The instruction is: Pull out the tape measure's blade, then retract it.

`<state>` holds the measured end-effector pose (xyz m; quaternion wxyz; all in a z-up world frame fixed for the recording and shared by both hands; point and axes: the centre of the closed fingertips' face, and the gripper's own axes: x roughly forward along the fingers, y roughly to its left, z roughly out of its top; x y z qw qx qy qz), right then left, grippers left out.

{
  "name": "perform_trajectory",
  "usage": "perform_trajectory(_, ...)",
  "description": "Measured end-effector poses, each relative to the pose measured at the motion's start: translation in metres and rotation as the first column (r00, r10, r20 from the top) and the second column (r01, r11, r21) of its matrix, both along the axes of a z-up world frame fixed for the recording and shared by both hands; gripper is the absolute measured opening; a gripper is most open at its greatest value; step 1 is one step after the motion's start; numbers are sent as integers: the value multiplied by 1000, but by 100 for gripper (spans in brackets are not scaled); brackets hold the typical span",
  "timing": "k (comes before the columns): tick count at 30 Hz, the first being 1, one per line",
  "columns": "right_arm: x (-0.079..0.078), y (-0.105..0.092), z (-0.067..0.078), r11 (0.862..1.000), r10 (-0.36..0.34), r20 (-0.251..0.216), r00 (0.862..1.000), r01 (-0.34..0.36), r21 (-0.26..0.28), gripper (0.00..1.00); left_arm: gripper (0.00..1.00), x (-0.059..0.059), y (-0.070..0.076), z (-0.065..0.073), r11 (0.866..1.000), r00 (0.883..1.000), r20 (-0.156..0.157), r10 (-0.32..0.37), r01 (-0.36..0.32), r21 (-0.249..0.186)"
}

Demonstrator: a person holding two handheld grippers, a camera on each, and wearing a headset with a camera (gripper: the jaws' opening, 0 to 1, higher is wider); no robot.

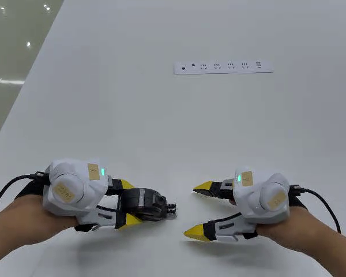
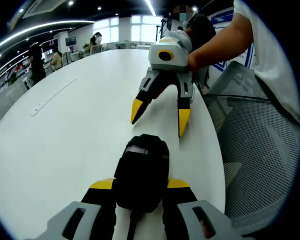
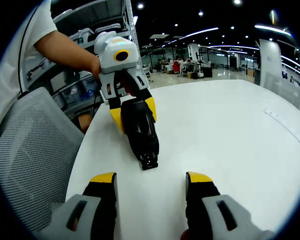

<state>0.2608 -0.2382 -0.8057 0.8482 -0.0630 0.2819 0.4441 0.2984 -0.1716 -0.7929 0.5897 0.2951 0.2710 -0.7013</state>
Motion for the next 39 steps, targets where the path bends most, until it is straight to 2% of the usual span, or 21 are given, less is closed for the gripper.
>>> perform_trajectory(4,5,10,1,1000,31,19,999,-31,5,52,33,0,1,-1,1000,1000,17,-15,15,11)
perform_trajectory(8,11,14,0,999,43,29,999,-44,9,50,33,0,1,-1,1000,1000,15,-13,13,11)
perform_trajectory(11,12,19,-2,998,61,34,998,-62,11,46,33,0,1,-1,1000,1000,17,-14,14,13)
perform_trajectory(13,13,21,-3,998,69,54,996,-69,4,40,33,0,1,-1,1000,1000,16,-15,15,14)
perform_trajectory(20,12,28,-6,996,87,58,995,-89,23,31,33,0,1,-1,1000,1000,12,-14,14,20)
perform_trajectory(31,14,31,-9,995,100,74,992,-101,16,22,33,0,1,-2,1000,1000,14,-18,18,21)
perform_trajectory(39,15,31,-10,994,108,87,990,-110,20,18,32,0,1,-2,1000,1000,15,-20,19,25)
